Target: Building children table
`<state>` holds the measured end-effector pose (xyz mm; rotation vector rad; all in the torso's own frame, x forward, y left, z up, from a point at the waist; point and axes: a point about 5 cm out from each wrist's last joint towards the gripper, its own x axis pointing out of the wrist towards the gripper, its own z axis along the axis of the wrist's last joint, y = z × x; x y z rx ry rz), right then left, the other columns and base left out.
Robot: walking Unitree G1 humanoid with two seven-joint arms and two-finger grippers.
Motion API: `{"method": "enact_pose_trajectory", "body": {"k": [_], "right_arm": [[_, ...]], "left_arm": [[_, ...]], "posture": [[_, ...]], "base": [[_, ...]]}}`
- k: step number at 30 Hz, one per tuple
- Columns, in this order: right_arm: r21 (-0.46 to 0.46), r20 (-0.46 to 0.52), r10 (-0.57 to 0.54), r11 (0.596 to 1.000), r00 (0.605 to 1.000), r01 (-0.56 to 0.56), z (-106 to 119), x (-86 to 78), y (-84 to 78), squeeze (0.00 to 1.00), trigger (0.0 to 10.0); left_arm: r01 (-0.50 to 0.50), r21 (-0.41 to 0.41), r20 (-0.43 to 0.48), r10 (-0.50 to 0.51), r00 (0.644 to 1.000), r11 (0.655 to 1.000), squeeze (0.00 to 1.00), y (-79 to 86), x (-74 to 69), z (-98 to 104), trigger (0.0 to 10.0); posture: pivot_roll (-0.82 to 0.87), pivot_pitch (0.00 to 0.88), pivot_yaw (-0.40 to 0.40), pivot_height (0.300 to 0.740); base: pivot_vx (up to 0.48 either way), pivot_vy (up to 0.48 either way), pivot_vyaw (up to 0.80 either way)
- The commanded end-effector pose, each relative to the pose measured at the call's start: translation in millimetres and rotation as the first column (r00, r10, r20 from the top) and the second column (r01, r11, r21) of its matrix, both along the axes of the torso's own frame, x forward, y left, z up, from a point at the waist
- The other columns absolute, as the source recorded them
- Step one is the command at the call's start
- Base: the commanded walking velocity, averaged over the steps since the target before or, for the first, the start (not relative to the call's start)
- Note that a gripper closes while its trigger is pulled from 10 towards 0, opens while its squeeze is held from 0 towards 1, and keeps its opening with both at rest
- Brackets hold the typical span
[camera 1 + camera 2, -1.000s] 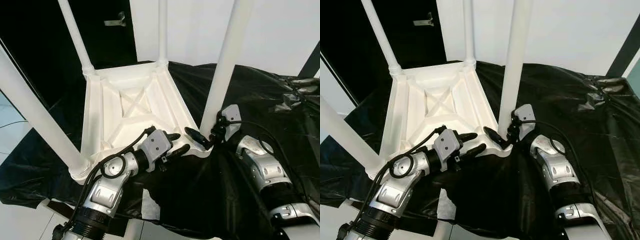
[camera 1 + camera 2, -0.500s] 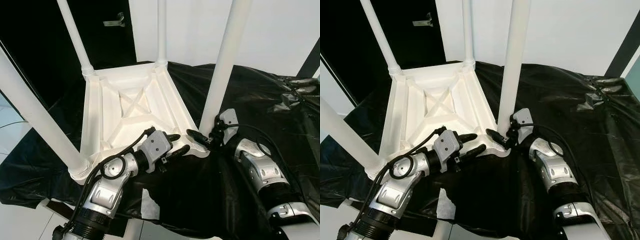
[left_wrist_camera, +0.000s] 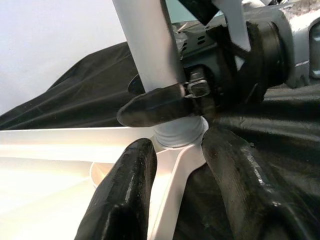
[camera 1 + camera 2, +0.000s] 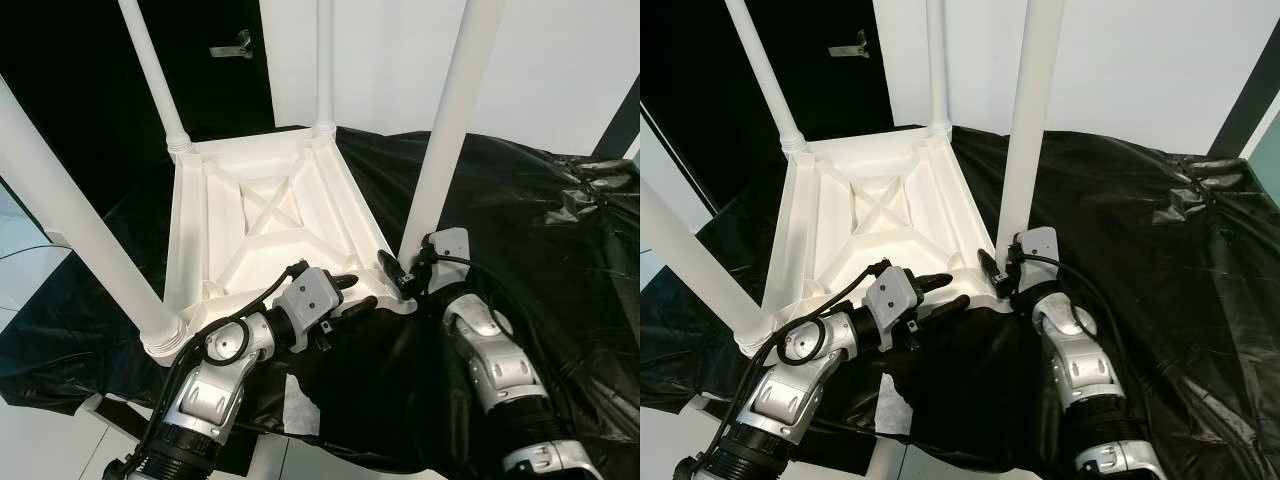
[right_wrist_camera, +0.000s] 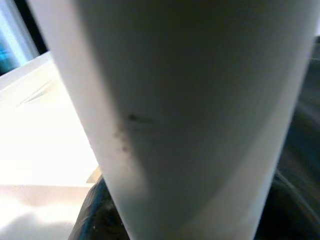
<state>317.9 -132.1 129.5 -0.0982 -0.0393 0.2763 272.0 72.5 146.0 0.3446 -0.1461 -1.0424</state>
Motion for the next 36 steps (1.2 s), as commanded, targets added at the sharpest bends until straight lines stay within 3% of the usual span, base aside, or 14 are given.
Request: {"method": "enact_pose_trajectory", "body": {"k": [1, 5, 7, 11, 21, 22, 27, 31, 34, 35, 36], "right_arm": [[0.002, -0.055, -0.094, 0.996, 0.994, 0.094, -11.1, -1.8, -3.4, 0.00, 10.0], [0.058, -0.034, -0.205, 0.977, 0.978, 0.207, -7.0, -5.5, 9.1, 0.00, 10.0], [0.058, -0.034, -0.205, 0.977, 0.978, 0.207, -7.0, -5.5, 9.1, 0.00, 10.0], [0.089, -0.037, -0.187, 0.978, 0.982, 0.190, -6.3, -11.6, 26.0, 0.00, 10.0], [0.072, -0.020, -0.232, 0.970, 0.972, 0.233, -3.4, -13.4, 16.9, 0.00, 10.0], [0.078, -0.013, -0.235, 0.969, 0.972, 0.235, -2.6, -14.4, 15.4, 1.00, 10.0], [0.086, 0.010, -0.190, 0.978, 0.982, 0.188, -0.7, -19.0, 13.3, 1.00, 10.0], [0.062, 0.038, -0.055, 0.997, 0.998, 0.053, -3.7, -28.1, 3.6, 1.00, 10.0], [0.047, 0.042, -0.016, 0.999, 0.999, 0.014, -5.0, -28.8, -1.1, 1.00, 10.0], [0.021, 0.035, 0.060, 0.998, 0.998, -0.060, -6.3, -28.1, -9.9, 0.00, 10.0], [0.021, 0.035, 0.060, 0.998, 0.998, -0.060, -6.3, -28.1, -9.9, 0.00, 10.0]], "left_arm": [[-0.043, -0.014, -0.005, 0.043, 0.999, 0.999, 0.00, 1.3, 0.5, -0.2, 10.0], [-0.054, -0.021, -0.016, 0.054, 0.998, 0.998, 0.00, 1.1, 0.5, -1.7, 10.0], [-0.054, -0.021, -0.016, 0.054, 0.998, 0.998, 0.00, 1.1, 0.5, -1.7, 10.0], [-0.063, -0.031, -0.027, 0.062, 0.998, 0.998, 0.00, -0.1, 1.2, -2.7, 10.0], [-0.089, -0.013, -0.029, 0.088, 0.996, 0.996, 0.00, -0.4, 6.2, -3.8, 10.0], [-0.093, -0.010, -0.019, 0.092, 0.996, 0.996, 0.00, -0.1, 6.6, -3.6, 10.0], [-0.101, -0.009, 0.006, 0.101, 0.995, 0.995, 0.00, 1.2, 6.8, -2.9, 10.0], [-0.104, 0.004, 0.033, 0.104, 0.994, 0.995, 0.00, 2.4, 7.5, -1.8, 10.0], [-0.100, 0.002, 0.030, 0.100, 0.995, 0.995, 0.00, 2.3, 7.6, -1.4, 10.0], [-0.095, -0.002, 0.027, 0.095, 0.995, 0.995, 0.00, 2.3, 7.8, -0.6, 10.0], [-0.095, -0.002, 0.027, 0.095, 0.995, 0.995, 0.00, 2.3, 7.8, -0.6, 10.0]], "posture": [[-0.02, 0.000, -0.001, 0.740], [-0.02, 0.000, -0.007, 0.740], [-0.02, 0.000, -0.007, 0.740], [-0.02, 0.000, -0.009, 0.740], [-0.03, 0.000, -0.005, 0.740], [-0.03, 0.000, -0.004, 0.740], [-0.03, 0.000, -0.004, 0.740], [-0.03, 0.000, -0.004, 0.740], [-0.03, 0.000, -0.003, 0.740], [-0.03, 0.000, -0.002, 0.740], [-0.03, 0.000, -0.002, 0.740]], "base": [[0.000, 0.000, 0.00], [0.000, 0.000, 0.00], [0.000, 0.000, 0.00], [0.000, 0.000, 0.00], [0.000, 0.000, 0.00], [0.000, 0.000, 0.00], [0.000, 0.000, 0.00], [0.000, 0.000, 0.00], [0.000, 0.000, 0.00], [0.000, 0.000, 0.00], [0.000, 0.000, 0.00]]}}
